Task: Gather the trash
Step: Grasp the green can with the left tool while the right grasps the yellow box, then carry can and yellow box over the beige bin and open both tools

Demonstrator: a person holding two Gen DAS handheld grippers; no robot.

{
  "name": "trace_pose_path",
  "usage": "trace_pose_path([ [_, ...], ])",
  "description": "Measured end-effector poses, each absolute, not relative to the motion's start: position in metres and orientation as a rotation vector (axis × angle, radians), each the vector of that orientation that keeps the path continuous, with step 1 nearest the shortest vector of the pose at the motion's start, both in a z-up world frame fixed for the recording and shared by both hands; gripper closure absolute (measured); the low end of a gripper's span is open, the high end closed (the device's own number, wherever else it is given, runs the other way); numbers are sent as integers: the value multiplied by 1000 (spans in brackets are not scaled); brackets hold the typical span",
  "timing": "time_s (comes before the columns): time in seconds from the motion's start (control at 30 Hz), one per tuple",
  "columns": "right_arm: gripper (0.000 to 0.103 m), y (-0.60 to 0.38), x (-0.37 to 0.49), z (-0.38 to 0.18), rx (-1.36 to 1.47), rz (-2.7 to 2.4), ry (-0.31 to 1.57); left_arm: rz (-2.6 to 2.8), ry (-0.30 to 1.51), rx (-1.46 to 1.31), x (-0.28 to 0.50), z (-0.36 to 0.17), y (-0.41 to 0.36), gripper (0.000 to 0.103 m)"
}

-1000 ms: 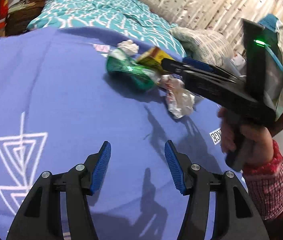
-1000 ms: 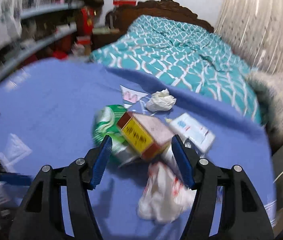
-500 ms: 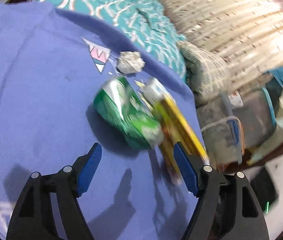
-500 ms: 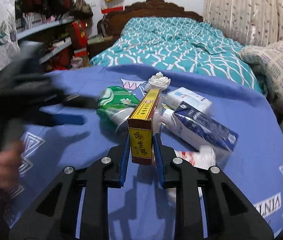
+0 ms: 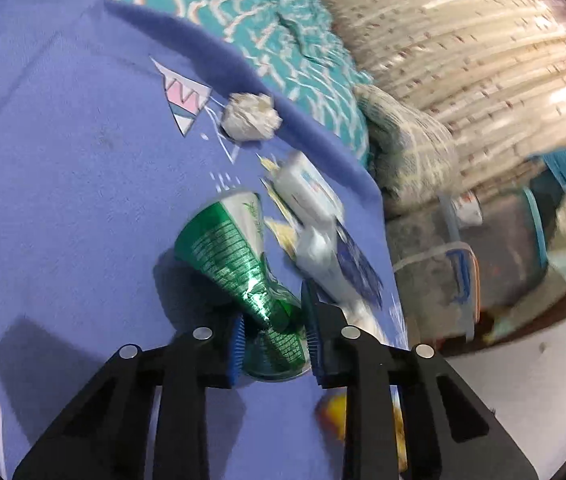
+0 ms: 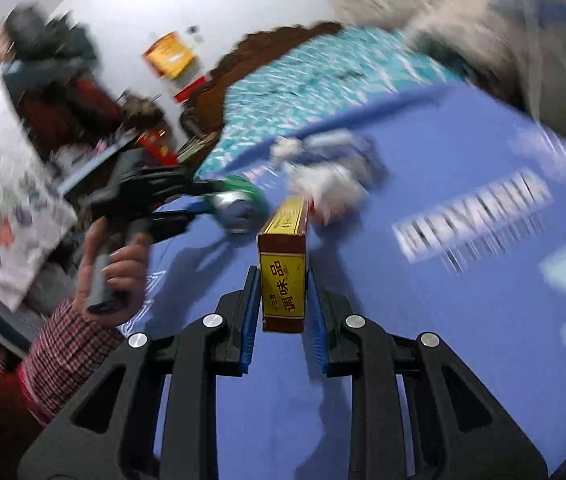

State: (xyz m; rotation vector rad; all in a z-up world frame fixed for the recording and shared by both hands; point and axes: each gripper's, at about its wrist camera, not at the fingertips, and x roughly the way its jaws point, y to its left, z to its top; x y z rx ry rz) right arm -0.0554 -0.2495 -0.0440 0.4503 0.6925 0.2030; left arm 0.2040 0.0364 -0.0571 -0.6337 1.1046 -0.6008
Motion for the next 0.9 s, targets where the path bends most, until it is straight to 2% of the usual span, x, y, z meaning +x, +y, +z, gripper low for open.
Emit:
trace_pose_path([
  [0.1, 73, -271, -77, -64, 528, 169, 738, -651, 1103, -550, 164, -51, 37, 80],
  [0.17, 56, -277, -87, -74, 554, 157, 745, -681, 1118, -520, 143, -52, 35, 80],
  [0.2, 38, -280, -91, -77, 563, 148, 742, -702, 1126, -512, 131, -53, 34, 81],
  [0.23, 36, -281, -95, -77, 564, 137, 731, -719, 1130, -504, 120, -52, 32, 81],
  [0.47, 34, -280, -94, -72, 470, 84, 699, -815, 1164, -430, 75, -44, 4, 81],
  [0.5, 30, -279, -92, -71, 430, 57, 699, -822, 1166, -416, 72, -43, -1, 81],
  [0.6, 27, -270, -85, -69, 305, 40, 714, -845, 1170, -344, 61, -40, -20, 82],
  [0.77, 25, -241, -71, -73, 86, 12, 783, -870, 1176, -268, 53, -40, -41, 82],
  [0.8, 26, -238, -67, -76, 56, -1, 800, -873, 1178, -265, 52, -41, -43, 82],
  [0.87, 41, -237, -62, -82, 39, -9, 828, -880, 1181, -260, 51, -40, -46, 82],
  [0.9, 42, -238, -59, -85, 44, -4, 842, -882, 1181, -255, 51, -40, -47, 82],
])
